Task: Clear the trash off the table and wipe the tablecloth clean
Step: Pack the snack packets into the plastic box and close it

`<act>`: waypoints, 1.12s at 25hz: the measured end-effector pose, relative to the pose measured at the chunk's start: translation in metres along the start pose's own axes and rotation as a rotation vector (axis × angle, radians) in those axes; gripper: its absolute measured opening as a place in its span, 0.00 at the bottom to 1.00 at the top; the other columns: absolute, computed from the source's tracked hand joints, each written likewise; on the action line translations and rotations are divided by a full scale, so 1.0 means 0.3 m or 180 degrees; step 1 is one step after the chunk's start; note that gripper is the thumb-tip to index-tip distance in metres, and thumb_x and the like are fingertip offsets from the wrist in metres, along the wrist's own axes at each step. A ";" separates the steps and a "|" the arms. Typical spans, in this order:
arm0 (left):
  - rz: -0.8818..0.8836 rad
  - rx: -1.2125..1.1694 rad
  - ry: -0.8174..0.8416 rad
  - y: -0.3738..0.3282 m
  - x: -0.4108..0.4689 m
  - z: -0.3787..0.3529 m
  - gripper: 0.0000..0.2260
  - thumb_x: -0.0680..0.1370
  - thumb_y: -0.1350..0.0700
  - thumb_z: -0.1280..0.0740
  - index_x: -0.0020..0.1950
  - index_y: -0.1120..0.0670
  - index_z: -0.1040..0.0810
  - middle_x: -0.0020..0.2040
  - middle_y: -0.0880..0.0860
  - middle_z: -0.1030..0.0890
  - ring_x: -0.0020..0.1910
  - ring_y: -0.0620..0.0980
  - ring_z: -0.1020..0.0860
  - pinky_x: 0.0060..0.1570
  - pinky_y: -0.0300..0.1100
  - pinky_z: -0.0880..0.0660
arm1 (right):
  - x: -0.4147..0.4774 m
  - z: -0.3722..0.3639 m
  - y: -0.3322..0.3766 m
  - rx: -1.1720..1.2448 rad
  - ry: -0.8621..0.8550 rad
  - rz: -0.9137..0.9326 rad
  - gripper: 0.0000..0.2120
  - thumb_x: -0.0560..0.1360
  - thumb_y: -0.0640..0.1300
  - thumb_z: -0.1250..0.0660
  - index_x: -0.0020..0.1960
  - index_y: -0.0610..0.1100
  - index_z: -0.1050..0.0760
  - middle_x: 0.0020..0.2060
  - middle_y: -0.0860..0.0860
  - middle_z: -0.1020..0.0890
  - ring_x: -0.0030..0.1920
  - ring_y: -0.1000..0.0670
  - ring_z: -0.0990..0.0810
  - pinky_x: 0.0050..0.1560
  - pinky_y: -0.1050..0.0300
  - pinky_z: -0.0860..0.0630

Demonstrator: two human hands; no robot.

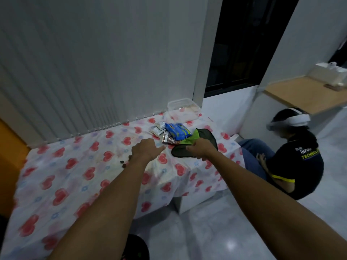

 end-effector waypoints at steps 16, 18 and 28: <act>0.0263 -0.0213 0.0161 -0.236 0.600 -0.139 0.31 0.75 0.29 0.38 0.58 0.54 0.18 0.58 0.55 0.17 0.57 0.57 0.19 0.52 0.48 0.24 | 0.697 0.018 -0.241 0.0040 0.0295 -0.0060 0.22 0.77 0.57 0.33 0.33 0.44 0.33 0.32 0.48 0.27 0.40 0.45 0.24 0.37 0.57 0.32; 0.0283 -0.0368 0.0229 -0.234 0.733 -0.181 0.30 0.74 0.28 0.38 0.55 0.54 0.18 0.56 0.55 0.16 0.55 0.57 0.18 0.52 0.48 0.23 | 0.819 0.004 -0.245 0.0074 0.0357 -0.0096 0.19 0.76 0.57 0.32 0.41 0.41 0.28 0.41 0.44 0.22 0.46 0.42 0.21 0.41 0.56 0.30; 0.0695 -0.1547 0.0824 -0.209 1.216 -0.392 0.20 0.75 0.44 0.26 0.56 0.59 0.20 0.50 0.56 0.16 0.48 0.58 0.16 0.45 0.47 0.18 | 1.299 -0.201 -0.239 0.0396 0.0699 -0.0543 0.45 0.68 0.65 0.25 0.72 0.39 0.37 0.65 0.40 0.26 0.62 0.39 0.23 0.55 0.47 0.22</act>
Point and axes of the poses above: each hand's wrist, its own x-axis towards the middle knuckle, its own z-axis out of the back of the hand, y = z × x, the point moved 4 cm from there along x, towards the middle knuckle
